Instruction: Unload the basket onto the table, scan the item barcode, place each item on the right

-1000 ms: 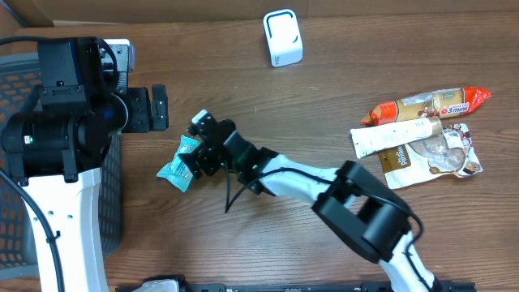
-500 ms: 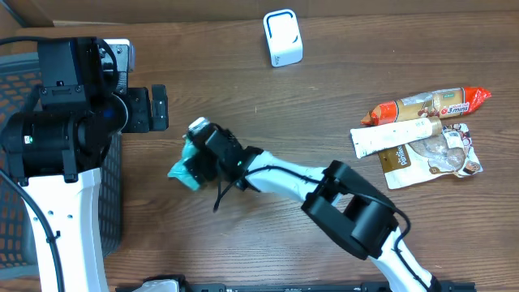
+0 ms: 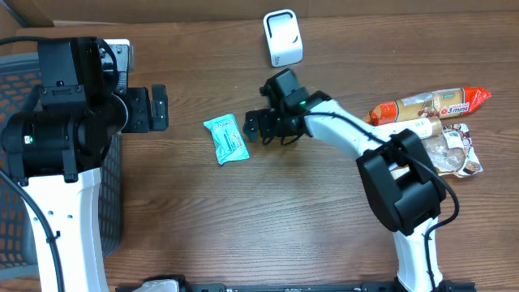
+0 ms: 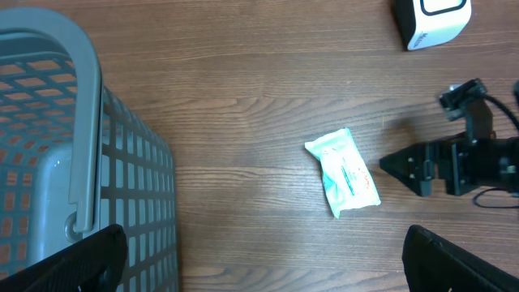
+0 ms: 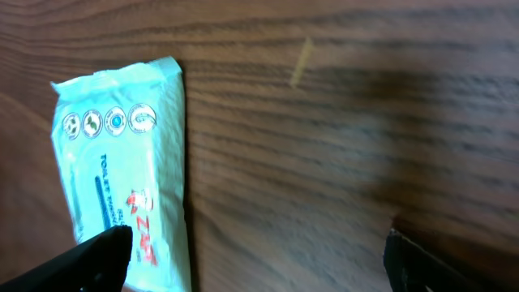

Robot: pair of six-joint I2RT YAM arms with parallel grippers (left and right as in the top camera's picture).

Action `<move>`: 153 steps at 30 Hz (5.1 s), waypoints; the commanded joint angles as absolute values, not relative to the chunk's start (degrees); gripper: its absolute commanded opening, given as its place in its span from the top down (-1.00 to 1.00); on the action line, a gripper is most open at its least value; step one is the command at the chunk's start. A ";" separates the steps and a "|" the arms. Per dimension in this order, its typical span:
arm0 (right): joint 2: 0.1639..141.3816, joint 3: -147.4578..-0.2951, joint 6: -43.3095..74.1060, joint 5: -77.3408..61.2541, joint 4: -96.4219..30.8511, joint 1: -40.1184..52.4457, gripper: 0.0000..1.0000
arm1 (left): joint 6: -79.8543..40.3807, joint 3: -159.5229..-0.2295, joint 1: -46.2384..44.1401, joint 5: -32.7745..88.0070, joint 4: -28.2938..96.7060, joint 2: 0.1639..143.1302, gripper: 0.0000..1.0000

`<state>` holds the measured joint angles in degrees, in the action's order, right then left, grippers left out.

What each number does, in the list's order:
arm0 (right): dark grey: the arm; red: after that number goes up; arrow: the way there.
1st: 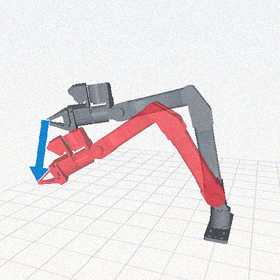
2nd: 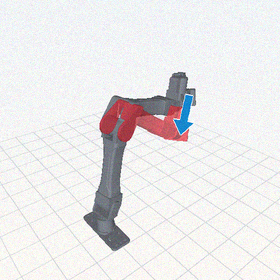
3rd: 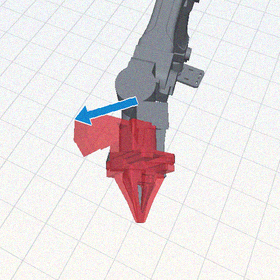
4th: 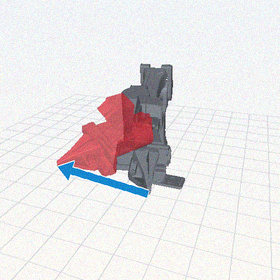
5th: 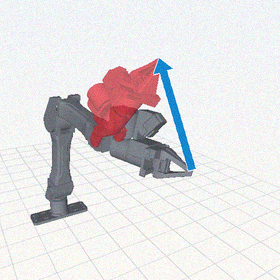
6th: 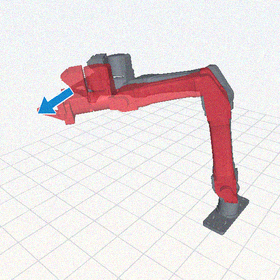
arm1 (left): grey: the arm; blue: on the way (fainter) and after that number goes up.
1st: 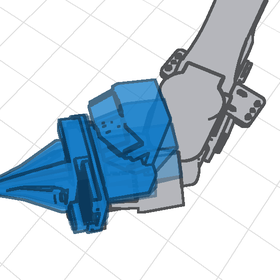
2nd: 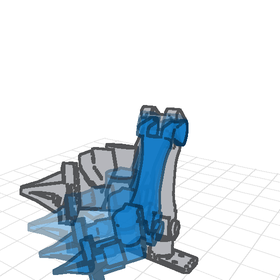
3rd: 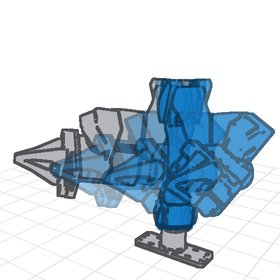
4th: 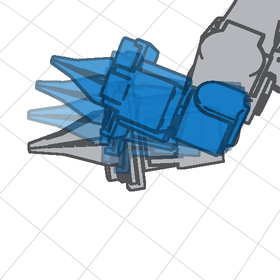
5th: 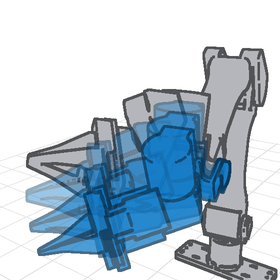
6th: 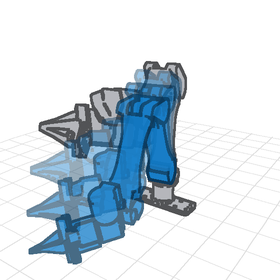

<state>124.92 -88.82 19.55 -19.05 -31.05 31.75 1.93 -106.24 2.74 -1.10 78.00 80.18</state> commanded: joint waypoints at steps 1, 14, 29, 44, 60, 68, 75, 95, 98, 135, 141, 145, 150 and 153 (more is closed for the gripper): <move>126.10 -87.18 21.06 -25.56 -33.65 30.83 -1.00 | 3.01 -106.61 2.98 -1.48 77.80 80.58 -0.99; 116.73 -87.20 21.28 -23.18 -36.40 29.04 -1.00 | 3.01 -106.61 2.98 -1.48 77.80 80.58 -0.99; 101.16 -87.05 21.28 -18.26 -50.28 26.28 -1.00 | 3.01 -106.61 2.98 -1.48 77.80 80.58 -0.99; 102.37 -78.08 29.26 -15.97 -42.94 26.30 -0.86 | 3.01 -106.61 2.98 -1.48 77.80 80.58 -0.99; 104.42 -74.83 17.08 -19.22 -19.31 33.06 -0.40 | 3.01 -106.61 2.98 -1.48 77.80 80.58 -0.99; 120.49 -98.37 5.04 -19.55 -31.09 33.93 -0.42 | 3.01 -106.61 2.98 -1.48 77.80 80.58 -0.99; 128.33 -100.03 4.29 -19.62 -28.99 35.97 -0.42 | 3.01 -106.61 2.98 -1.48 77.78 80.58 -0.99; 135.31 -98.08 8.88 -18.94 -29.76 40.97 -0.25 | 3.03 -106.61 2.98 -1.48 77.80 80.58 -0.99; 135.59 -98.08 9.43 -19.22 -30.83 40.97 0.10 | 3.01 -106.61 2.98 -1.48 77.80 80.58 -0.99; 137.75 -107.94 3.97 74.35 -63.24 50.13 0.93 | 3.01 -106.61 2.98 -1.48 77.80 80.58 -0.99; 139.85 -107.94 3.99 60.97 -63.90 51.29 0.92 | 3.01 -106.61 2.98 -1.48 77.80 80.58 -0.99; 139.85 -107.96 3.99 53.28 -64.86 53.58 0.36 | 3.01 -106.61 2.98 -1.48 77.80 80.58 -0.99; 139.85 -108.01 4.01 47.18 -67.16 57.10 -0.42 | 3.01 -106.61 2.98 -1.48 77.80 80.66 -1.00; 139.81 -109.56 4.45 40.99 -69.08 58.98 -0.66 | 3.01 -106.61 2.98 -1.48 77.80 80.68 -0.99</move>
<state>139.65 -108.29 3.55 53.36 -68.58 57.28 1.96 -106.24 2.74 -1.10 78.02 80.18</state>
